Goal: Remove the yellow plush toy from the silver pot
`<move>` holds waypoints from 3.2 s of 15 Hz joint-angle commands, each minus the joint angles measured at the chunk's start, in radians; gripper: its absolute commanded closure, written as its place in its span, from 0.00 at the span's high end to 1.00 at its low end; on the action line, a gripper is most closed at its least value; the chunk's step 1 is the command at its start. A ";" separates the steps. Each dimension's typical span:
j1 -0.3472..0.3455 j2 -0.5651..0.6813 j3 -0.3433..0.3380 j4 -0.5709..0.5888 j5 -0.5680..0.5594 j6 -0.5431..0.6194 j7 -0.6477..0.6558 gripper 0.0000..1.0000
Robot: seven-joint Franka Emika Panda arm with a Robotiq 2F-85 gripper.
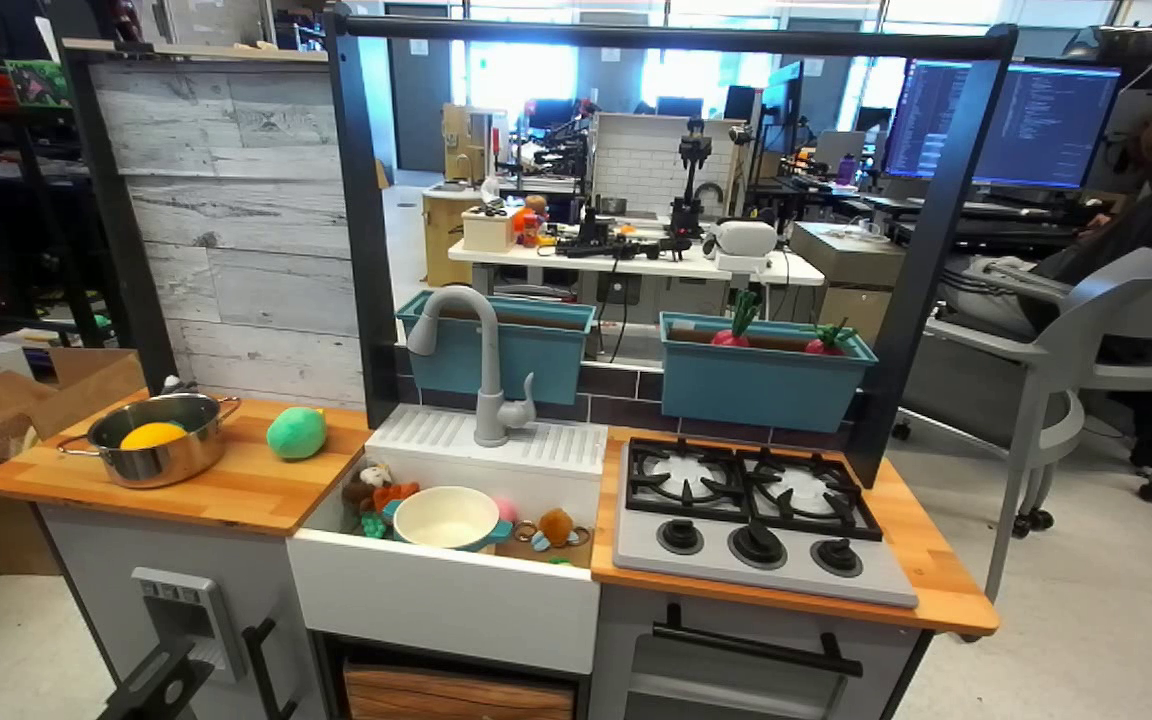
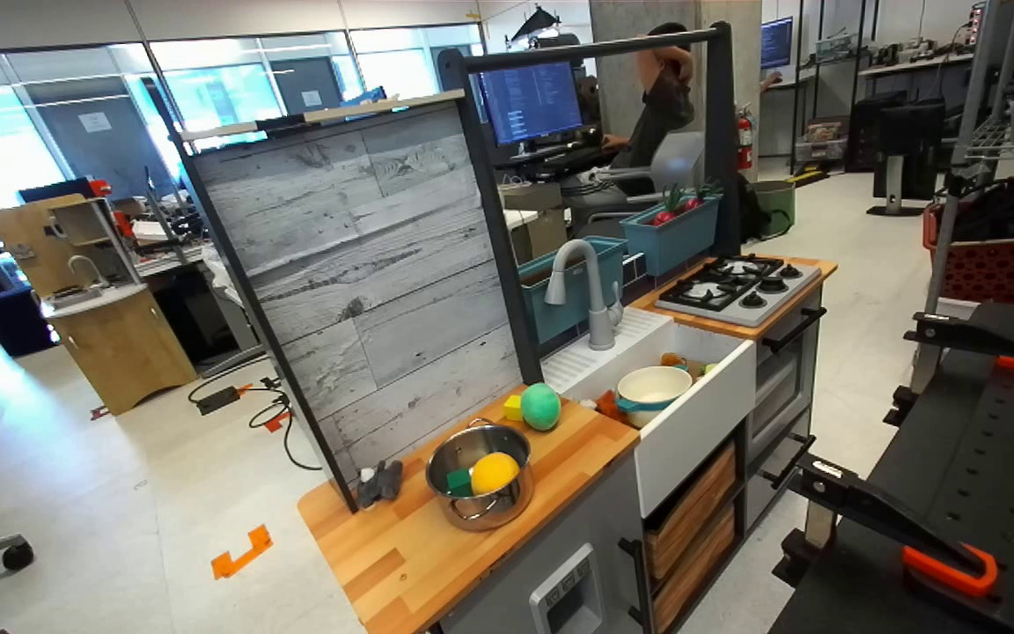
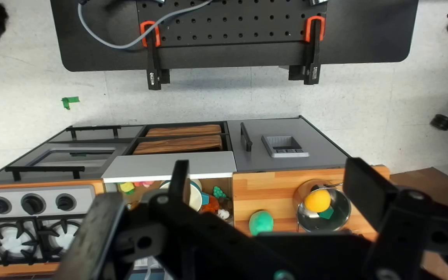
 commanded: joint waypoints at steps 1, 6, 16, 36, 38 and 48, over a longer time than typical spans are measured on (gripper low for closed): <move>0.000 0.000 0.001 0.002 0.000 -0.002 0.000 1.00; 0.000 0.000 0.001 0.002 0.000 -0.002 0.000 1.00; -0.016 0.308 -0.010 0.027 -0.151 0.313 -0.104 1.00; 0.043 1.046 0.092 0.644 -0.321 0.264 -0.538 1.00; 0.006 1.039 0.112 0.593 -0.288 0.354 -0.640 1.00; -0.167 1.227 0.177 0.640 -0.046 0.378 -1.193 1.00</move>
